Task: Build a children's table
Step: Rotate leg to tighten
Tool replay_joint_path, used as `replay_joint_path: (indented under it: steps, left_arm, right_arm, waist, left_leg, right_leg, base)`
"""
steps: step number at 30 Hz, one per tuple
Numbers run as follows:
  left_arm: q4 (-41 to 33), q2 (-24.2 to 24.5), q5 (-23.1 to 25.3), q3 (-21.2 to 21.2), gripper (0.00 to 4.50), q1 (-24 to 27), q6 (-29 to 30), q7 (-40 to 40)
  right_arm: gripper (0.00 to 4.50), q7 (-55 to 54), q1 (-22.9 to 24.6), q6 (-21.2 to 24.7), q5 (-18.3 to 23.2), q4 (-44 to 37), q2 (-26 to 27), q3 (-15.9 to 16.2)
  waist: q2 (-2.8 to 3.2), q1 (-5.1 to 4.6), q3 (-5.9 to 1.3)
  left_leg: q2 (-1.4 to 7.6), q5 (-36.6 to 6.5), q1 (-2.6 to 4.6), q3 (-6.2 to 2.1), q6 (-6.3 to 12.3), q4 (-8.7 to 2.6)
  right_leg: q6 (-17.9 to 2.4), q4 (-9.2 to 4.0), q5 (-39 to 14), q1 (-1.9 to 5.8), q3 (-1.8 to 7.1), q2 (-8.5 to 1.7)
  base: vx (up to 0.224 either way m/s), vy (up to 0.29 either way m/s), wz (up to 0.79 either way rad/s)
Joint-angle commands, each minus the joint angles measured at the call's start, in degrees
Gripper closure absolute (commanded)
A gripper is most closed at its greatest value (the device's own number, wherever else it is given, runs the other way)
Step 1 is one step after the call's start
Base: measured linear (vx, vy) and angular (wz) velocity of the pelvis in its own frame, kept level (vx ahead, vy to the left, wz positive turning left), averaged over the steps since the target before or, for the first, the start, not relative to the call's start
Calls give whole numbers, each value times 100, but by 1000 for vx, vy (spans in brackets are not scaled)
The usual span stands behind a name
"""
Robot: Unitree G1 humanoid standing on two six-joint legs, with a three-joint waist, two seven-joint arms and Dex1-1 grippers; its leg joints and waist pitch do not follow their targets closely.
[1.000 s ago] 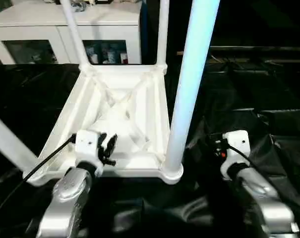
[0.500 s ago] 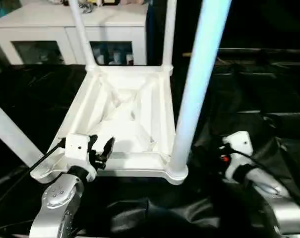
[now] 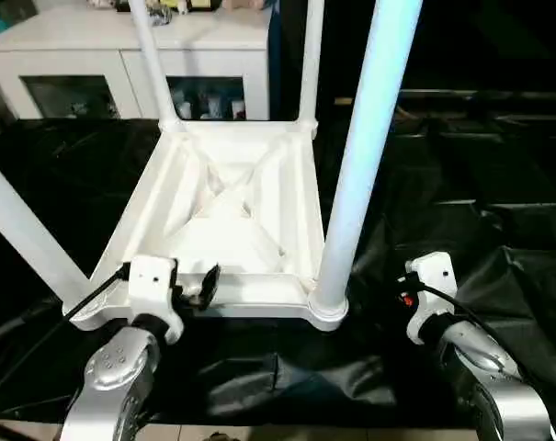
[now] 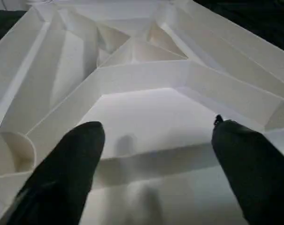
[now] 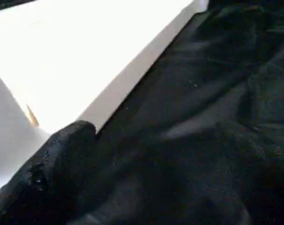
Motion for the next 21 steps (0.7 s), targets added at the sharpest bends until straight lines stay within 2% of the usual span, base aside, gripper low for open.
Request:
replay_joint_path:
  steps: [1,3,5,7,8,9,10,11,12,13,14,15,16,17,18,19,20,21]
  left_arm:
    - [-114,35,76,15,7,54,45,8]
    - [-130,38,88,2,7,59,36,8]
    - [-171,15,68,-30,7,30,49,63]
    - [-179,-1,47,-36,7,13,63,83]
    - [-183,-20,-4,-33,7,9,108,79]
    - [-183,-31,-38,-30,7,8,139,73]
    - [-199,-15,-15,-61,7,11,182,75]
    - [-204,-4,3,-75,7,12,198,76]
    - [-207,-4,-2,-87,7,18,221,61]
    - [-210,7,24,-98,7,21,230,63]
    - [-213,1,30,-94,7,25,227,74]
    - [-212,-16,17,-80,7,27,218,84]
    - [-217,-2,54,-90,7,31,221,103]
    - [-217,-2,54,-90,7,31,221,103]
    - [-219,2,57,-91,7,31,223,105]
    - [-218,7,58,-92,7,34,218,112]
    - [-217,9,61,-90,7,42,213,121]
    - [-216,11,66,-90,7,47,210,128]
  right_arm:
    - [0,-14,65,-38,-64,-60,-47,37]
    - [0,-20,74,-49,-81,-50,-51,50]
    - [0,-42,95,-57,-89,-67,-23,113]
    - [0,-65,98,-48,-87,-80,-4,143]
    - [0,-84,100,-38,-90,-83,11,156]
    - [0,-91,100,-34,-92,-82,19,159]
    - [0,-90,100,-21,-100,-86,40,144]
    - [0,-89,100,-18,-100,-87,44,141]
    - [0,-85,107,-16,-108,-89,51,134]
    - [0,-81,114,-15,-111,-92,54,129]
    - [0,-76,124,-15,-108,-99,50,127]
    - [0,-73,132,-14,-100,-108,40,129]
    - [0,-59,144,-12,-86,-120,12,134]
    - [0,-59,144,-12,-86,-120,12,134]
    - [0,-56,146,-18,-84,-115,-4,141]
    - [0,-55,145,-25,-80,-99,-17,145]
    - [0,-53,143,-28,-81,-93,-20,148]
    - [0,-51,142,-30,-81,-90,-21,150]
  waist:
    - [-31,-57,-179]
    - [-40,-85,-173]
    - [-38,-111,-154]
    - [-34,-132,-140]
    - [-36,-144,-125]
    - [-22,-164,-82]
    - [27,-188,-71]
    - [45,-193,-80]
    - [61,-183,-107]
    - [37,-146,-163]
    - [-12,-146,-170]
    - [-40,-142,-157]
    - [-144,-193,-111]
    - [-56,-202,-88]
    - [-21,-256,-32]
    - [243,91,-27]
    - [257,301,-45]
    - [166,439,-168]
  left_leg:
    - [225,-3851,225,-249,-530,-594]
    - [224,-3824,197,-248,-487,-611]
    - [209,-3956,234,-242,-474,-588]
    - [206,-4041,229,-249,-473,-593]
    - [198,-4131,240,-258,-478,-589]
    - [200,-4389,285,-266,-499,-604]
    - [212,-4564,263,-292,-514,-654]
    - [240,-4528,200,-296,-501,-707]
    - [306,-4271,36,-271,-375,-850]
    - [277,-4080,67,-188,-339,-820]
    - [199,-3918,115,-134,-322,-706]
    - [118,-3788,197,-95,-293,-552]
    - [-62,-3001,227,-82,2,-142]
    - [-22,-3007,252,-135,8,-156]
    - [23,-3356,252,-147,-18,-230]
    - [375,-5444,-698,-218,-517,-1242]
    - [229,-5724,-665,184,-759,-1311]
    - [275,-5153,-477,343,-680,-1311]
  right_leg:
    - [-223,-604,-3228,-3,70,-220]
    - [-255,-602,-3119,-8,77,-222]
    - [-252,-642,-3281,-49,59,-223]
    - [-224,-656,-3396,-41,34,-218]
    - [-188,-681,-3530,-46,8,-216]
    - [-142,-730,-3712,-67,-68,-177]
    - [-148,-711,-3574,-5,-143,-146]
    - [-237,-660,-3177,40,-157,-121]
    - [-490,-450,-2141,108,-166,-65]
    - [-652,-434,-1839,28,-108,-87]
    - [-705,-549,-2039,-86,-91,-134]
    - [-704,-709,-2454,-211,-99,-199]
    - [-273,-1066,-3892,-265,-268,-384]
    - [-167,-1098,-4101,-253,-354,-380]
    - [27,-1165,-4244,-237,-562,-251]
    - [-141,978,-2154,838,-542,64]
    - [-382,799,-1524,699,-666,217]
    - [-335,1022,-1994,657,-238,142]
  base:
    - [0,0,0]
    - [0,0,0]
    - [0,0,0]
    - [0,0,0]
    - [0,0,0]
    - [0,0,0]
    - [0,0,0]
    - [0,0,0]
    - [-52,8,-10]
    - [-72,-11,-4]
    - [0,0,0]
    - [-53,-34,1]
    - [-71,4,-16]
    - [-71,4,-16]
    - [-52,0,-24]
    - [-67,-8,-7]
    - [-67,-8,-7]
    - [-30,-88,6]
